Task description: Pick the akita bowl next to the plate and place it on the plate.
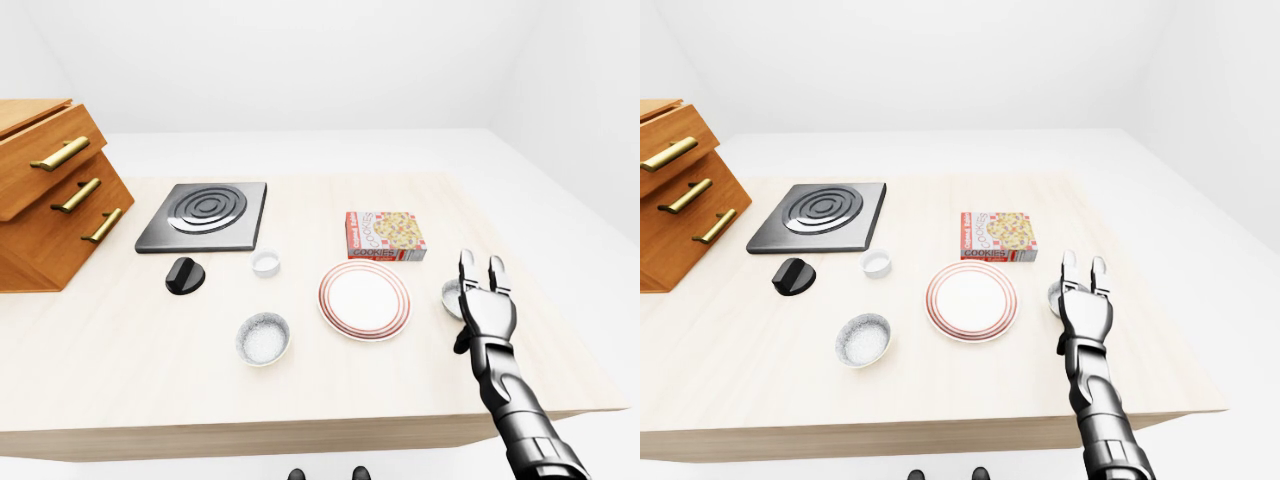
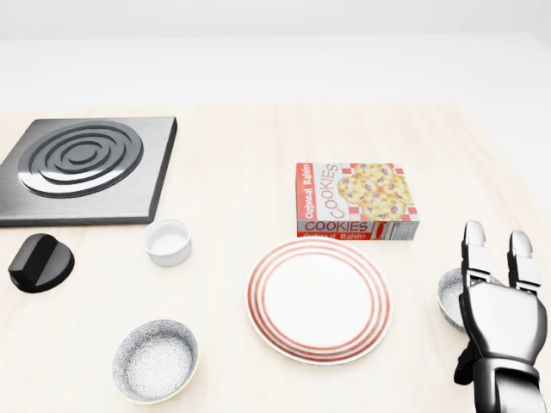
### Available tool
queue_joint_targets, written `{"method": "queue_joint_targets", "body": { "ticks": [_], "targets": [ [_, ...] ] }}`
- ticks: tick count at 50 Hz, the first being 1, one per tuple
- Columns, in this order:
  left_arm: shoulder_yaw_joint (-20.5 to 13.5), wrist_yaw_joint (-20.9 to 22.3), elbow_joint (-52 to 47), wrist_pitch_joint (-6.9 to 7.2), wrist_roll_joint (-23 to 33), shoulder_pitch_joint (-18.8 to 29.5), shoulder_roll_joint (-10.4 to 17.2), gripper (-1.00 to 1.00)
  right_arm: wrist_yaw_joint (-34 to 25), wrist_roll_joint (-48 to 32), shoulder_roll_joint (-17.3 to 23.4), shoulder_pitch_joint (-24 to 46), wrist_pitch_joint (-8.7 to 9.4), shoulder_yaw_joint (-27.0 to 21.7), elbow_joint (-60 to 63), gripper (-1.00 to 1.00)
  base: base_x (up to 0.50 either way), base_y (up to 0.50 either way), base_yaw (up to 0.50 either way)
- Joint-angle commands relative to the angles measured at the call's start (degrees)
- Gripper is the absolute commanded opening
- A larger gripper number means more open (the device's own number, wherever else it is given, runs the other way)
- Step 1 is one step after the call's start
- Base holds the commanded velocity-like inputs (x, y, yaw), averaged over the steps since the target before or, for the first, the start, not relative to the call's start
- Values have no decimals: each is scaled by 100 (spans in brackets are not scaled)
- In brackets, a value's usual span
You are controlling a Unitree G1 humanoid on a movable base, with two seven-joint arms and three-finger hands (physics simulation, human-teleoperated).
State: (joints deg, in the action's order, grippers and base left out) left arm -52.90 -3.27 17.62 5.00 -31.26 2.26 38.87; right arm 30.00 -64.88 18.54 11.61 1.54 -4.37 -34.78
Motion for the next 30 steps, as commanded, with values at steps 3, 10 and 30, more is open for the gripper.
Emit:
{"method": "queue_joint_targets", "body": {
  "ticks": [3,10,30],
  "targets": [
    [-4,1,3,0,9,8,-6,100,0,29,-4,-22,-8,113,-383,100,0,0,0],
    [-6,-12,-7,0,9,14,2,100,0,94,31,206,-119,150,-735,100,0,0,0],
    [-10,-21,10,0,-14,1,11,100,0,326,186,960,-460,455,-2408,-100,0,0,0]
  ]
}}
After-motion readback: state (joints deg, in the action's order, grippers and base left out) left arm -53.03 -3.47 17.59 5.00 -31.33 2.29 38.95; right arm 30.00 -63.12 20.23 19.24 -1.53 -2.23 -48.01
